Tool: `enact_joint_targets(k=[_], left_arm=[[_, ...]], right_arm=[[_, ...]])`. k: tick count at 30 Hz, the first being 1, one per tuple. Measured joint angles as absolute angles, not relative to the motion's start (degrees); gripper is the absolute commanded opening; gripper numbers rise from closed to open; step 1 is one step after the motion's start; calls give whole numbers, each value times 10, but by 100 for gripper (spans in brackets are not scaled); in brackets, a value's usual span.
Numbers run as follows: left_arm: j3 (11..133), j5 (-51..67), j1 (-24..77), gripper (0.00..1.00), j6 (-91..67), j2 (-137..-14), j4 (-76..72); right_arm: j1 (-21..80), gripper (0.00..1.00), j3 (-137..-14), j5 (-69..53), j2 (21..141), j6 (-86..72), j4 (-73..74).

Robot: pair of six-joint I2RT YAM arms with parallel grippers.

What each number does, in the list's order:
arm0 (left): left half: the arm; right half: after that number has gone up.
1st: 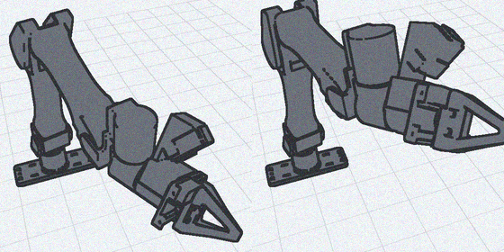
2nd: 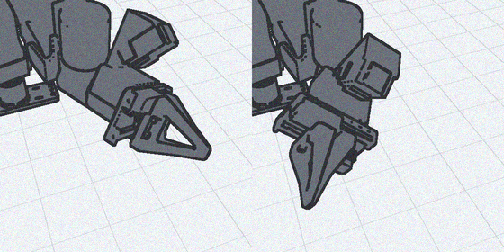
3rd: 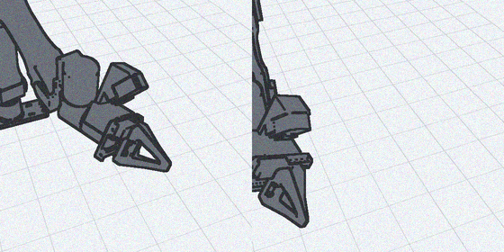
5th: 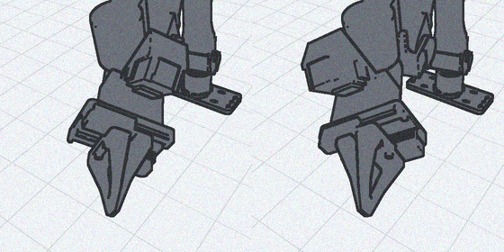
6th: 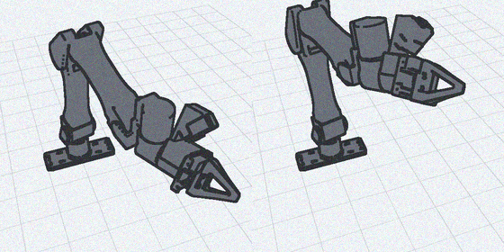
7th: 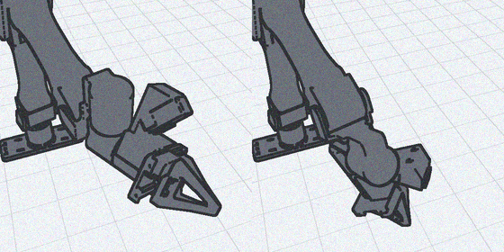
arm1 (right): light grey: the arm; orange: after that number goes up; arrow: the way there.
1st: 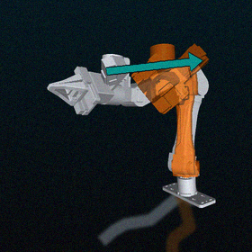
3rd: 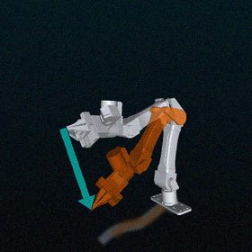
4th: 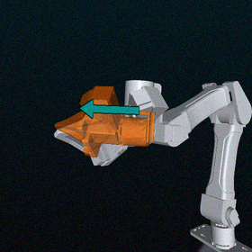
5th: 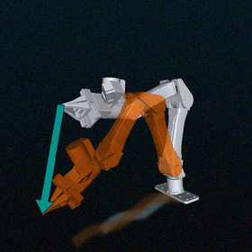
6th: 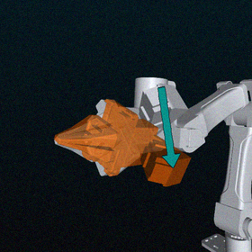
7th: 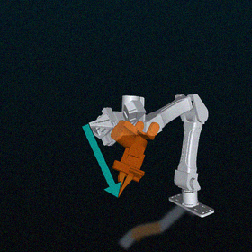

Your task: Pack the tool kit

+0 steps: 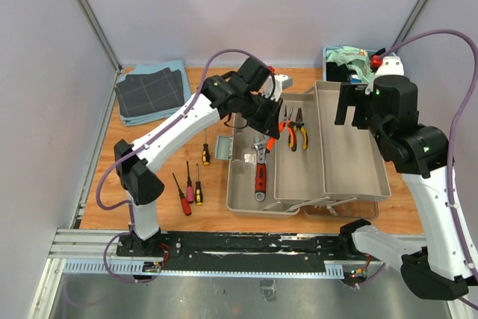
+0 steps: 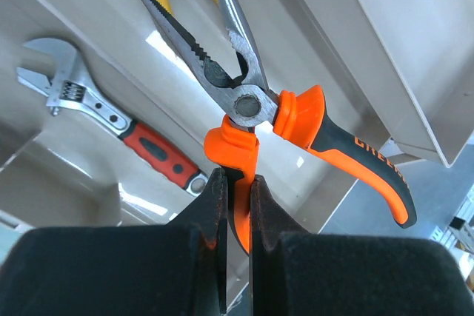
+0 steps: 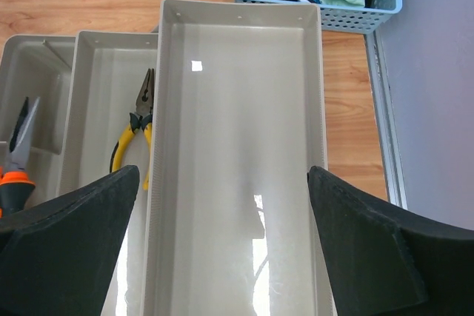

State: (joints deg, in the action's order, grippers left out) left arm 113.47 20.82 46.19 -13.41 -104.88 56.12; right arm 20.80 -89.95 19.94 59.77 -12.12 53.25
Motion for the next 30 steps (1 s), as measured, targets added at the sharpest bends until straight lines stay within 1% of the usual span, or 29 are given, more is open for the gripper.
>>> enact_joint_targets(k=[16,30], left_arm=[[1175,229,520,0,-152,-1152,560],[1186,218,539,0,-153,-1191,561]], right_arm=[[200,98,-882,224,577,-126,550],[184,98,-873,225,562,-118,552]])
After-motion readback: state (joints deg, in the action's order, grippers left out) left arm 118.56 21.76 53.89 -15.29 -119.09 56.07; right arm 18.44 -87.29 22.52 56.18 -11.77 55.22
